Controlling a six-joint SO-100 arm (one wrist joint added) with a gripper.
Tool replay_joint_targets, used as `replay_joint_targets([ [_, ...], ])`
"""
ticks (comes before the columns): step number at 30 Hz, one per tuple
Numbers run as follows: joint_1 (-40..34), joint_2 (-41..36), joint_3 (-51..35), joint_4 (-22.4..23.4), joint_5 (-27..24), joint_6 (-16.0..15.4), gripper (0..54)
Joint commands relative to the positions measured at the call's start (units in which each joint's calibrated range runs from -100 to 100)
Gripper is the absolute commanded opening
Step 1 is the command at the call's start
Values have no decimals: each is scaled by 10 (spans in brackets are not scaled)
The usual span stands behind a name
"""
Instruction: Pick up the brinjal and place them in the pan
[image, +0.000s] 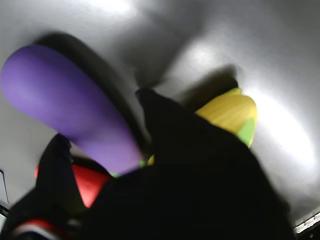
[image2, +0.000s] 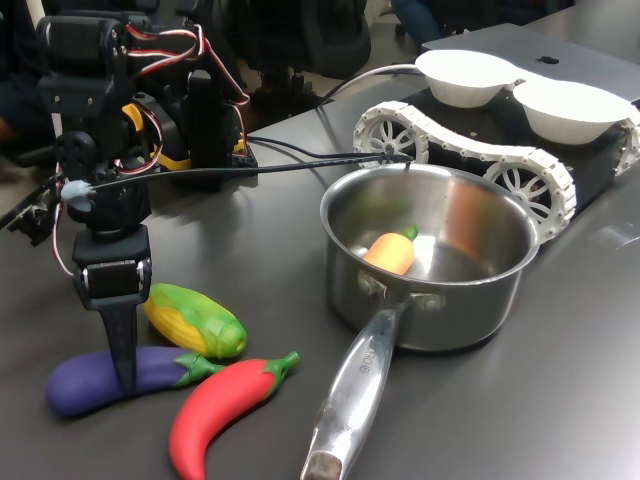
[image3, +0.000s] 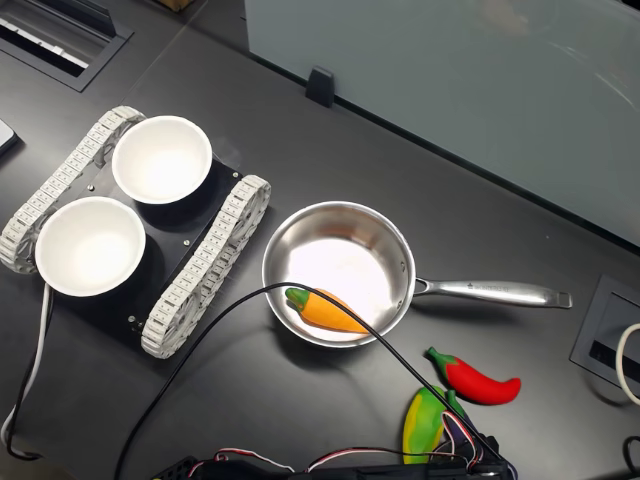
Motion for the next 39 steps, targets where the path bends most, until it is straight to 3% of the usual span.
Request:
replay_joint_targets([
  [1, 9, -1, -37, 24, -6, 10, 223],
  [10, 12, 19, -60, 31, -8, 12, 189],
  [15, 11, 30, -61, 30, -7, 18, 218],
  [22, 9, 41, -66, 30, -5, 26, 100],
  [29, 10, 34, -60, 28, -2, 26, 21],
  [39, 22, 7, -46, 15, -14, 25, 1],
])
